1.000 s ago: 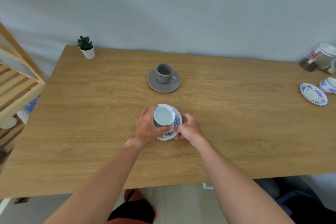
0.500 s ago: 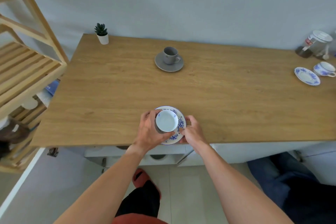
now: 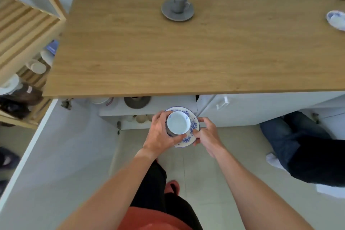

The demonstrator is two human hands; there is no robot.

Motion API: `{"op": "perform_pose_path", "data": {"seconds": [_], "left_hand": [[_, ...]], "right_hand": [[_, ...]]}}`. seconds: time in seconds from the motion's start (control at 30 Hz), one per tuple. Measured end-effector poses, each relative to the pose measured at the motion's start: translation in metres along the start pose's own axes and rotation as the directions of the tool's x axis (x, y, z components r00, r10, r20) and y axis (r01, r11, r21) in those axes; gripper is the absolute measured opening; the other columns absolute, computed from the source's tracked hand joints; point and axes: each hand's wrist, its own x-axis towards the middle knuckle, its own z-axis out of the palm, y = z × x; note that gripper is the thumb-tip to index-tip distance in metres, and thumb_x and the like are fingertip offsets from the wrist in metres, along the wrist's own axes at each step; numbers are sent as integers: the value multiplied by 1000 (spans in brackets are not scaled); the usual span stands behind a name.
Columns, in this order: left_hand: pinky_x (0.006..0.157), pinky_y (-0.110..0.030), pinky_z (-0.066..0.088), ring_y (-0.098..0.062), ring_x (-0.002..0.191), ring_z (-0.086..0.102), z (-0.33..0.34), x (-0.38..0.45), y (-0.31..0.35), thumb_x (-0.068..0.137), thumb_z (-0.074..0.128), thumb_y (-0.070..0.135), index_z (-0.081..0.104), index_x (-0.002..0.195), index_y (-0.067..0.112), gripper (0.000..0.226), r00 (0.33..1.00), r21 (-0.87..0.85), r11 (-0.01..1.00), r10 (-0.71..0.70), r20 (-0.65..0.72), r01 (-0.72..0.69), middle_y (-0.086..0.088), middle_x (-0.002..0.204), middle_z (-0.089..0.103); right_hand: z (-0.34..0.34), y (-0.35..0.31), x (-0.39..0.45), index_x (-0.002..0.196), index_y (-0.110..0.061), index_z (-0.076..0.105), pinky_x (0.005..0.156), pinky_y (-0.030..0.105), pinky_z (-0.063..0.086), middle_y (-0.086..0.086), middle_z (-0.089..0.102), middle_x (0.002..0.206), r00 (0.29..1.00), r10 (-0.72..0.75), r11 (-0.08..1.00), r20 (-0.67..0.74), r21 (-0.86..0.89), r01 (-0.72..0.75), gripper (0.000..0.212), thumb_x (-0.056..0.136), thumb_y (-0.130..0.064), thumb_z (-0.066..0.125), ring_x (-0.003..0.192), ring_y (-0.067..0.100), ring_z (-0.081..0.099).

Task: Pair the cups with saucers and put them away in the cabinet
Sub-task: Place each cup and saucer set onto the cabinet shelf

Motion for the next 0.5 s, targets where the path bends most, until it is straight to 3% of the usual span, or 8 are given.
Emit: {"op": "perform_pose_path", "data": {"seconds": [0.07,0.2,0.33,0.5], "left_hand": [[96,-19,35,-14,117,45,11,-2,-24,56,89,40,52,122,14,80,999,47,998,-34,12,33,7,118,54],[95,-27,38,-17,109,47,47,13,-83,51,84,48,57,121,14,83,997,168,983,-65,-49,73,-6,117,56],[99,-29,42,-23,116,48,89,46,-140,49,85,47,58,123,14,85,990,145,981,-118,-83,129,-9,120,53],[97,-30,45,-24,114,51,120,103,-196,49,91,36,55,122,8,86,992,173,977,-113,-51,121,-8,119,53]], "right_hand": [[12,27,17,106,-17,54,49,33,51,16,69,103,1000,31,1000,-5,-8,-31,33,86,9,55,75,28,72],[44,73,72,105,-19,51,44,26,50,16,66,110,997,78,997,-28,21,-78,34,87,9,53,85,32,71],[75,105,147,101,-18,49,39,23,48,18,66,108,993,79,995,-86,72,-73,29,87,8,53,78,30,68],[91,120,233,102,-18,47,42,28,54,14,61,111,988,67,996,-136,63,-59,32,85,8,53,88,35,70]]}}
